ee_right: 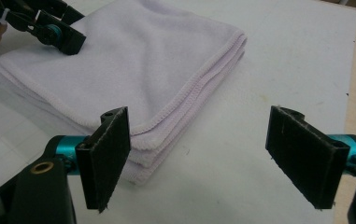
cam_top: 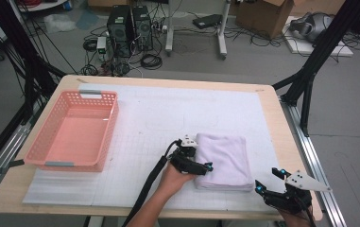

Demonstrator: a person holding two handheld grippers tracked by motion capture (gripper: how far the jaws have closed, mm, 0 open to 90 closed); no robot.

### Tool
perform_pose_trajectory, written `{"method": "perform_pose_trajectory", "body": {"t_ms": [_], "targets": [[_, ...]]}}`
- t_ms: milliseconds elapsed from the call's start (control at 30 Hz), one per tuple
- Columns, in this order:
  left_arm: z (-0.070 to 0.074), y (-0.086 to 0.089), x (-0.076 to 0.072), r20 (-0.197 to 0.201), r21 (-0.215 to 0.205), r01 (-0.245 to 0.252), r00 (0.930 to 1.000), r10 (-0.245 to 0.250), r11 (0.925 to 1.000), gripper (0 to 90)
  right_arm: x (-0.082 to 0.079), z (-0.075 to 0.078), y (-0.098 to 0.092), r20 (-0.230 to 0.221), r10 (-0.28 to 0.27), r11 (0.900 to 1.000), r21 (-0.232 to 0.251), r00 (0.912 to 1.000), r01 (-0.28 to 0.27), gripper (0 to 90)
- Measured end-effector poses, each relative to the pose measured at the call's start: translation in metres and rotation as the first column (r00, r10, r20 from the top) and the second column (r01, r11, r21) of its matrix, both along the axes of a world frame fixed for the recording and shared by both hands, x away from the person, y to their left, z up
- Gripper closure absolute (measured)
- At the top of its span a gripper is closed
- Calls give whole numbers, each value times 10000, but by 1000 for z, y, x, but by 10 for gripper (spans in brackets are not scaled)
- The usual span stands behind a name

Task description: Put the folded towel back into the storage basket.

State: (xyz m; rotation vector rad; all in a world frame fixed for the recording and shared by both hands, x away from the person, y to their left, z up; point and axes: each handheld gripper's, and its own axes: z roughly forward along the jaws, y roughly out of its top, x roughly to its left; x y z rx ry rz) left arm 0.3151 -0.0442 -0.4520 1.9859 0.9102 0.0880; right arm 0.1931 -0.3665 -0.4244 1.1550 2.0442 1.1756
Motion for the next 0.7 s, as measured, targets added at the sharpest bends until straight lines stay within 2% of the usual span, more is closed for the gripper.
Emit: {"method": "perform_pose_trajectory", "body": {"t_ms": [100,200,233,267,300,400,467,600,700], "targets": [[0,-3,0,38,76,-125,9999,124,9999,172,1,0,1,-28,39,10000,-22,10000,-39,213],[0,-4,-3,321,282,-139,9994,130,9995,238,1,-1,2,-36,75,10000,-62,10000,-75,214],[0,-5,-3,259,145,69,9996,-72,9999,282,1,-1,2,-39,73,10000,-60,10000,-73,214],[0,-5,-4,158,-35,269,9995,-269,9996,380,0,-1,2,-69,38,10000,-14,10000,-38,213],[0,-7,-5,257,-61,324,9991,-323,9995,464,1,-1,2,-41,44,10000,-48,10000,-44,214],[-1,-7,-4,133,-294,223,9997,-219,9993,571,1,-1,1,-48,24,10000,21,10000,-23,214],[0,-6,-4,113,-389,190,9998,-186,9991,621,1,-1,1,-49,20,10000,15,10000,-20,213],[1,-5,-7,379,-550,238,9990,-217,9982,677,0,0,0,-94,4,10000,58,10000,-3,214],[2,1,-8,444,-1109,209,9989,-161,9936,703,0,0,0,-31,22,10000,45,10000,-22,214]]}}
